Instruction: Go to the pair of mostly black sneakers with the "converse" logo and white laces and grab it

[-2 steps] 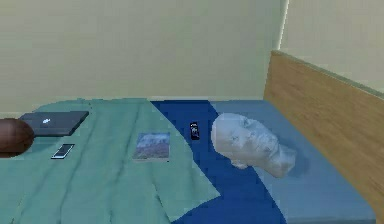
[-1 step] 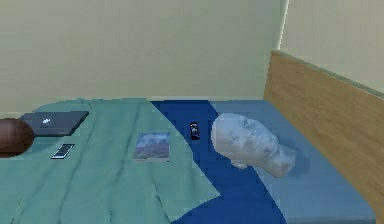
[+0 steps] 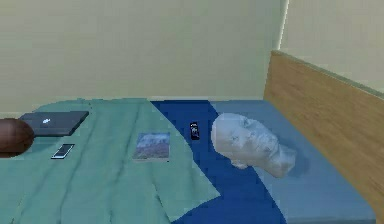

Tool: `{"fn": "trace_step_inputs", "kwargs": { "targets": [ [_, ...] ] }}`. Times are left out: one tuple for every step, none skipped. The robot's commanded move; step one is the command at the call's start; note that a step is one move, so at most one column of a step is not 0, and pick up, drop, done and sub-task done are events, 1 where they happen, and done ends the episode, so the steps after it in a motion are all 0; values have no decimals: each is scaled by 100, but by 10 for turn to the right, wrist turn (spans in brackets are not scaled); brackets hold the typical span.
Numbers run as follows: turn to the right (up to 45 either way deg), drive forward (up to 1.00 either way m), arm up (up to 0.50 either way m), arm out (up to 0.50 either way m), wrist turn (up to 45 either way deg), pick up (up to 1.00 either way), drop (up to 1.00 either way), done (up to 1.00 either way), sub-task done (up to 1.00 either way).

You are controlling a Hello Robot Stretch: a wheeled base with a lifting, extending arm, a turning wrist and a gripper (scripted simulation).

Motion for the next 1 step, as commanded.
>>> {"fn": "trace_step_inputs", "kwargs": {
  "targets": [
    [0, 0, 0, 0, 0, 0, 0, 100, 0]
  ]
}}
